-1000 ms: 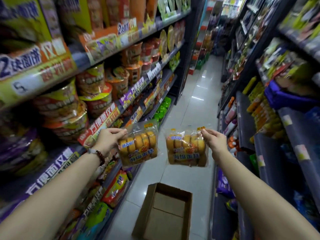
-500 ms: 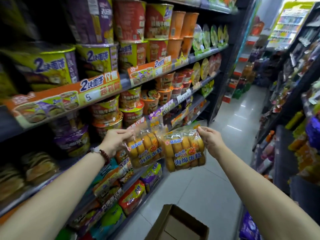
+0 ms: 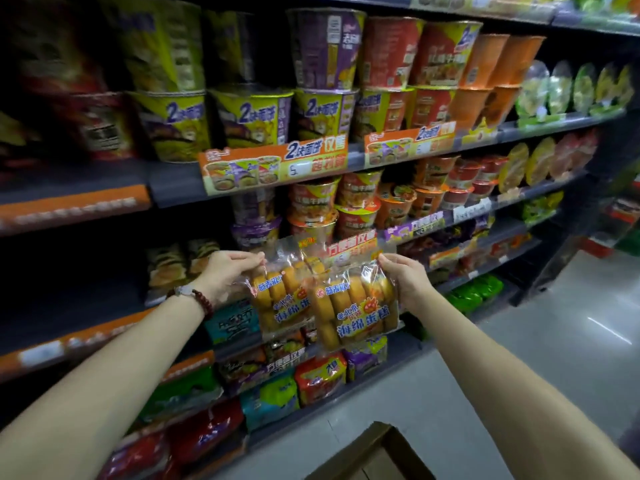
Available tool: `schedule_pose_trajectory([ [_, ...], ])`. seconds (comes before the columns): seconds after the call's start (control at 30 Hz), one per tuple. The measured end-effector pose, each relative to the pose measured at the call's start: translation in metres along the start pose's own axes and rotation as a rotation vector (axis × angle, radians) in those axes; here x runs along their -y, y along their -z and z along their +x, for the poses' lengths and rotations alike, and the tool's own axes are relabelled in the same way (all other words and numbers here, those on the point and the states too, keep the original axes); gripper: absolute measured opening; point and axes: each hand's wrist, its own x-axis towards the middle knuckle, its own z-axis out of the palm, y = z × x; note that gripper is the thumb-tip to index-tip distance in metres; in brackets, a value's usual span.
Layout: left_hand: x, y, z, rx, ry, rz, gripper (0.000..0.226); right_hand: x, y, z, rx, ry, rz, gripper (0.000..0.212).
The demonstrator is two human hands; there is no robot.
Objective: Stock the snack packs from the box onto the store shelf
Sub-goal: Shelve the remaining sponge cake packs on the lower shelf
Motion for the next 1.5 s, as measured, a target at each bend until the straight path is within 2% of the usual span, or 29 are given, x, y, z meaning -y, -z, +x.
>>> schedule_pose_trajectory([
  [0.17, 0.007, 0.048, -0.033, -0.117, -0.004, -0.008, 0.005, -0.013, -0.049, -0.002, 0.109, -0.061, 0.042, 0.037],
  [0.27, 0.010, 0.079, -0.052, -0.172, -0.002, 0.007, 0.005, -0.021, -0.081, -0.004, 0.194, -0.089, 0.042, 0.020],
  [0.57, 0.020, 0.171, -0.107, -0.364, 0.013, -0.035, 0.006, -0.038, -0.187, -0.011, 0.446, -0.110, -0.005, 0.030],
  [0.8, 0.021, 0.262, -0.124, -0.456, 0.036, -0.037, 0.008, -0.051, -0.290, -0.023, 0.523, -0.126, -0.010, 0.025],
  [0.93, 0.017, 0.311, -0.116, -0.448, 0.034, -0.031, 0.007, -0.055, -0.341, -0.029, 0.536, -0.132, 0.014, 0.015],
  [1.07, 0.001, 0.349, -0.097, -0.391, -0.001, 0.016, 0.019, -0.051, -0.382, -0.031, 0.517, -0.133, 0.077, 0.009],
  [1.2, -0.011, 0.378, -0.073, -0.356, -0.022, 0.012, 0.004, -0.048, -0.406, -0.027, 0.463, -0.083, 0.085, 0.014],
  [1.37, -0.008, 0.399, -0.047, -0.252, 0.001, 0.006, 0.007, -0.048, -0.420, -0.022, 0.387, -0.063, 0.123, 0.018],
  [1.5, -0.003, 0.402, -0.036, -0.193, -0.008, -0.009, 0.011, -0.058, -0.420, -0.016, 0.308, -0.089, 0.139, 0.037],
])
